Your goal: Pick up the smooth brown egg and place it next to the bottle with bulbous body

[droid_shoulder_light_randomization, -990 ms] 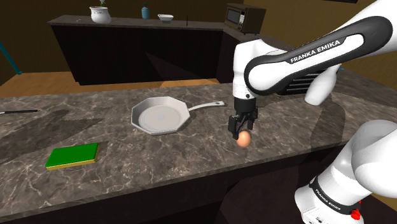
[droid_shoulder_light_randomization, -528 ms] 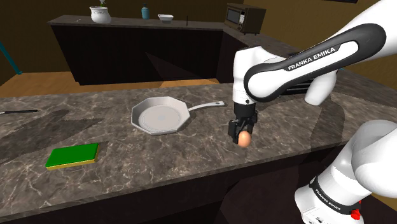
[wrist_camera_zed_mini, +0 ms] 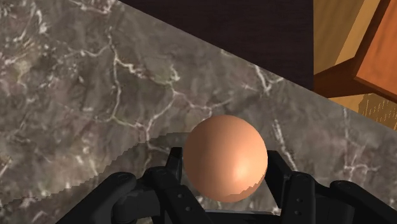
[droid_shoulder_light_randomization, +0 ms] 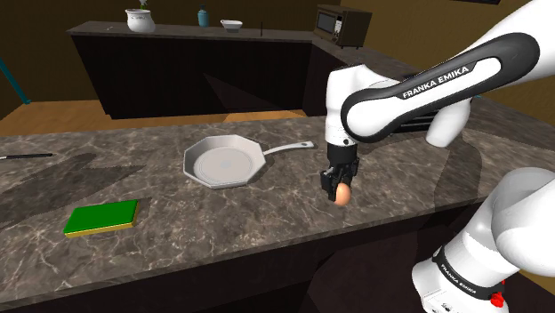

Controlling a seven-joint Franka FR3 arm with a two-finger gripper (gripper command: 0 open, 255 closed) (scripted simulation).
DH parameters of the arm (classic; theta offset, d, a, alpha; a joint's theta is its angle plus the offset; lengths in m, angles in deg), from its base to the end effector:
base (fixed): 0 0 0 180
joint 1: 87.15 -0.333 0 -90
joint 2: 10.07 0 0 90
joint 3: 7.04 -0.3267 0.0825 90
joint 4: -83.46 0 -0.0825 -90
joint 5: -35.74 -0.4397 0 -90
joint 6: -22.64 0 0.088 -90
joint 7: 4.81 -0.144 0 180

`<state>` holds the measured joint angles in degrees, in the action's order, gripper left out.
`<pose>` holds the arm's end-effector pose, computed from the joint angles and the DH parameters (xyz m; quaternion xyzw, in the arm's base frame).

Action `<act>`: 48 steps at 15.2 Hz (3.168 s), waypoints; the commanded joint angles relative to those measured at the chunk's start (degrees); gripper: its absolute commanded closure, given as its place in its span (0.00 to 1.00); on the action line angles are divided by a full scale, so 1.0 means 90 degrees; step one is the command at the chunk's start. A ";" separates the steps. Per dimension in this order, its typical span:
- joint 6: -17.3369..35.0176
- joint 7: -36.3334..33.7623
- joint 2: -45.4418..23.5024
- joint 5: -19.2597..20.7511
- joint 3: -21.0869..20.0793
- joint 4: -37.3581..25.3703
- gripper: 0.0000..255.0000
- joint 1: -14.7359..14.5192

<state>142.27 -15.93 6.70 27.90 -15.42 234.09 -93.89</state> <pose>0.3936 0.1122 0.2622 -0.9916 0.0120 0.1286 0.0052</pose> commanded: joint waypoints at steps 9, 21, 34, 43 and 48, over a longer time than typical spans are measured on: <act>-0.0410 -0.0015 0.0248 0.0008 0.0022 -0.0159 1.00 0.0000; -0.1586 -0.0065 0.0807 0.0046 0.0092 -0.0777 1.00 0.0008; -0.2774 -0.0127 0.1120 0.0092 0.0163 -0.1653 1.00 0.0021; -0.3553 -0.0176 0.1179 0.0119 0.0206 -0.2376 1.00 0.0031; -0.3977 -0.0205 0.1161 0.0132 0.0226 -0.2818 1.00 0.0036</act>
<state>107.40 -17.66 17.07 29.10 -13.38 209.57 -93.54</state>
